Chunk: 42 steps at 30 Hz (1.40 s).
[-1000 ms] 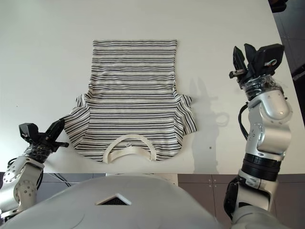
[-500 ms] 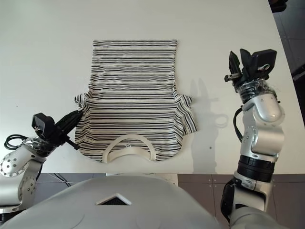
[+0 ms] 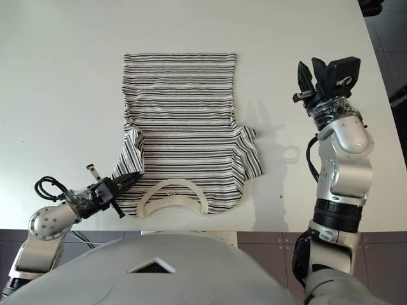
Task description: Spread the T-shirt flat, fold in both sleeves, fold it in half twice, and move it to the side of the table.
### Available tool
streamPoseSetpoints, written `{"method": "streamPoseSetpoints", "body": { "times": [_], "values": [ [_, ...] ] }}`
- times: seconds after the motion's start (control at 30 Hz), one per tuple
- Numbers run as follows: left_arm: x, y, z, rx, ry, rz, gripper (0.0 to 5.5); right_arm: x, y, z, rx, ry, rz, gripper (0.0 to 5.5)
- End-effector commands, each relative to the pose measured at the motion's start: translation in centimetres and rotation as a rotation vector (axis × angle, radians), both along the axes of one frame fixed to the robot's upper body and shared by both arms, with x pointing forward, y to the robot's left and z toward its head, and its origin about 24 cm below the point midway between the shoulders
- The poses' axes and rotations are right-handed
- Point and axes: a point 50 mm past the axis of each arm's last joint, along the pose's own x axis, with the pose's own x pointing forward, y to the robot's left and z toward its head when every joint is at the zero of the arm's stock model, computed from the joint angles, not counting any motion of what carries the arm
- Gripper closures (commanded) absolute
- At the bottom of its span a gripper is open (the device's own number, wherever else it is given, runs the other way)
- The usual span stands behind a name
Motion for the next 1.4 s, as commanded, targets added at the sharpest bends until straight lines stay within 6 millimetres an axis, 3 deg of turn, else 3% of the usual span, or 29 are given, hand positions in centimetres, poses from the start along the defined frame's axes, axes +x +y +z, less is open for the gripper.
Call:
{"method": "streamPoseSetpoints", "body": {
  "times": [0.03,0.1,0.23,0.37,0.47,0.6,0.87,0.97,1.1,1.2,1.3,1.4],
  "values": [
    [0.9,0.1,0.4,0.004,-0.035,0.022,4.80,0.2,0.1,0.1,-0.004,-0.006,0.007,4.25],
    [1.5,0.0,1.2,-0.026,-0.081,0.033,4.42,0.1,0.0,0.0,-0.004,-0.004,0.004,4.25],
    [2.1,-0.5,4.7,-0.142,-0.167,0.012,4.28,-0.4,-0.1,-0.3,-0.005,0.009,0.003,4.25],
    [3.7,1.5,5.7,-0.116,-0.169,0.084,4.28,-1.2,0.1,-1.1,-0.015,0.047,0.034,4.25],
    [3.6,2.4,3.8,-0.024,-0.106,0.067,4.28,-1.6,0.4,-1.5,-0.025,0.075,0.081,4.25],
    [0.3,2.6,0.2,0.067,0.037,-0.048,4.28,-1.3,0.7,-1.3,-0.039,0.084,0.132,4.25],
    [-2.4,4.0,-2.6,0.073,0.148,-0.025,4.28,-1.1,1.0,-1.6,-0.097,0.125,0.237,4.25],
    [-2.5,3.9,-2.8,0.042,0.161,-0.025,4.28,-1.3,1.2,-2.0,-0.115,0.149,0.282,4.25],
    [-2.1,3.2,-2.4,-0.026,0.194,-0.045,4.28,-0.7,2.9,-4.1,-0.156,0.218,0.444,4.25],
    [-0.4,3.2,-1.0,-0.098,0.190,-0.041,4.28,0.4,3.3,-5.9,-0.211,0.272,0.528,4.25],
    [1.9,2.9,1.6,-0.190,0.165,-0.034,4.28,1.6,3.2,-5.4,-0.239,0.248,0.569,4.25],
    [2.1,2.6,2.1,-0.191,0.182,-0.054,4.28,2.1,3.5,-4.9,-0.235,0.224,0.605,4.25]
  ]
}}
